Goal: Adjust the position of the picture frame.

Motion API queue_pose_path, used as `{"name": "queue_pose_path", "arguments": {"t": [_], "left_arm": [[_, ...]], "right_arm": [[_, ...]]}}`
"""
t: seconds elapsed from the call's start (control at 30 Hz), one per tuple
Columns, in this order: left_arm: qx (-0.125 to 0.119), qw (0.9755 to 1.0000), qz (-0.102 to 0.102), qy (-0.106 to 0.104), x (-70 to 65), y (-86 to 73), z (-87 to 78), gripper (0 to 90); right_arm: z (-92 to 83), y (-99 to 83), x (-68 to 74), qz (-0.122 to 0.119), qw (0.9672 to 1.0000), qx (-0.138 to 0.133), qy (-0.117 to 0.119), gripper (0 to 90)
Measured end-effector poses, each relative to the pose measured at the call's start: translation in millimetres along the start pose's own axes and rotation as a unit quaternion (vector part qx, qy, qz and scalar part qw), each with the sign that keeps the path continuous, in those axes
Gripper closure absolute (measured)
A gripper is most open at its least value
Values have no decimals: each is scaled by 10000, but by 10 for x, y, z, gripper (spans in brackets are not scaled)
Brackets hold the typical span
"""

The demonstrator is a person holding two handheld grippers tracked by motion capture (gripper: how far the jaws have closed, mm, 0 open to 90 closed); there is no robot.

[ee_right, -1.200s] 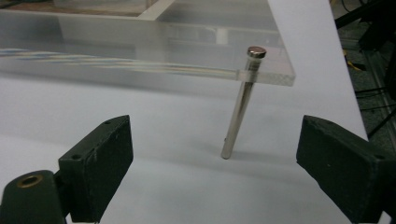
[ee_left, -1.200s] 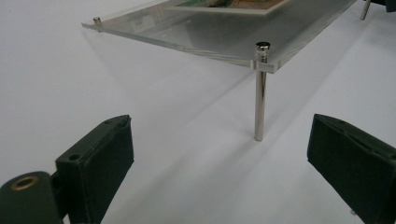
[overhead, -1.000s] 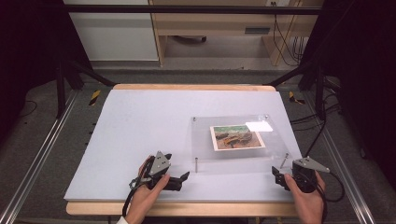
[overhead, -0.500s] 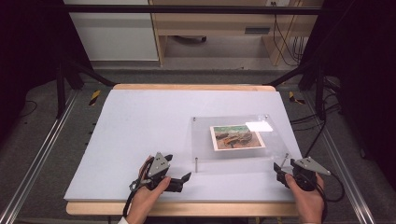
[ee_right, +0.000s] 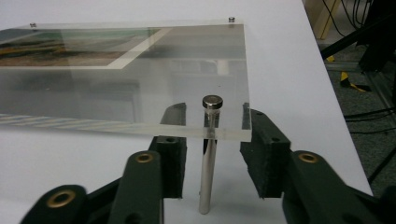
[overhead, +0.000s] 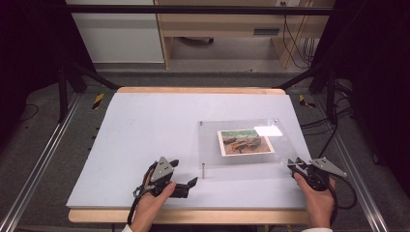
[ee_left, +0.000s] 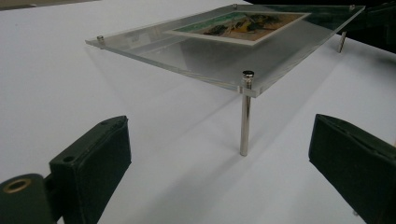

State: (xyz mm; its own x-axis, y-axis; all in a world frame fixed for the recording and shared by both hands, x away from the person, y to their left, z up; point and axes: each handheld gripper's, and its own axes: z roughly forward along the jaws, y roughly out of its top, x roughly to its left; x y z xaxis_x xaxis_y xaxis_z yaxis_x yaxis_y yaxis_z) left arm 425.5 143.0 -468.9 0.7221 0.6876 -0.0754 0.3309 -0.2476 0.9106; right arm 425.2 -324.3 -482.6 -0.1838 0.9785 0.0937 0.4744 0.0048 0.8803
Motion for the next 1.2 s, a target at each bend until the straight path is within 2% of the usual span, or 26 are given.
{"name": "queue_pose_path", "arguments": {"t": [0.03,0.13,0.23,0.37,0.5,0.57,0.67,0.83,0.87,0.97,1.03,1.1,1.13,1.2], "left_arm": [[0,10000,0,0,0,0,0,53],[6,10000,-52,-5,-11,-2,11,58],[21,10000,-34,-15,-23,0,13,77],[34,10000,4,-69,-52,14,24,116],[102,9999,103,-28,-99,31,68,166],[109,9999,75,-33,-112,31,82,206],[153,9998,155,-48,-171,50,139,292],[218,9997,-32,-67,-191,64,225,464],[197,9997,-100,-57,-191,62,277,493],[52,9998,-186,-19,-165,69,348,570],[-80,9993,-367,-60,-135,72,403,656],[-122,9993,-357,-65,-139,78,424,690],[-219,9992,-330,-31,-134,87,446,716],[-326,9982,-489,-146,-119,89,456,759]], "right_arm": [[0,0,0,0,10000,0,0,637],[10,-3,-5,19,10000,-35,37,770],[3,-3,-2,-32,9999,-105,100,836],[-9,11,-6,-45,9997,-214,97,848],[-29,38,-15,-13,9993,-306,219,851],[-34,45,-12,3,9991,-345,230,851],[-61,75,1,-29,9988,-408,252,850],[-79,97,15,12,9986,-455,270,850],[-86,101,13,99,9986,-418,317,850],[-86,106,9,157,9985,-408,338,851],[-90,109,6,166,9984,-402,360,852],[-88,106,3,194,9983,-398,375,851],[-88,104,-2,188,9983,-375,394,852],[-81,98,-9,196,9984,-335,399,851]]}}
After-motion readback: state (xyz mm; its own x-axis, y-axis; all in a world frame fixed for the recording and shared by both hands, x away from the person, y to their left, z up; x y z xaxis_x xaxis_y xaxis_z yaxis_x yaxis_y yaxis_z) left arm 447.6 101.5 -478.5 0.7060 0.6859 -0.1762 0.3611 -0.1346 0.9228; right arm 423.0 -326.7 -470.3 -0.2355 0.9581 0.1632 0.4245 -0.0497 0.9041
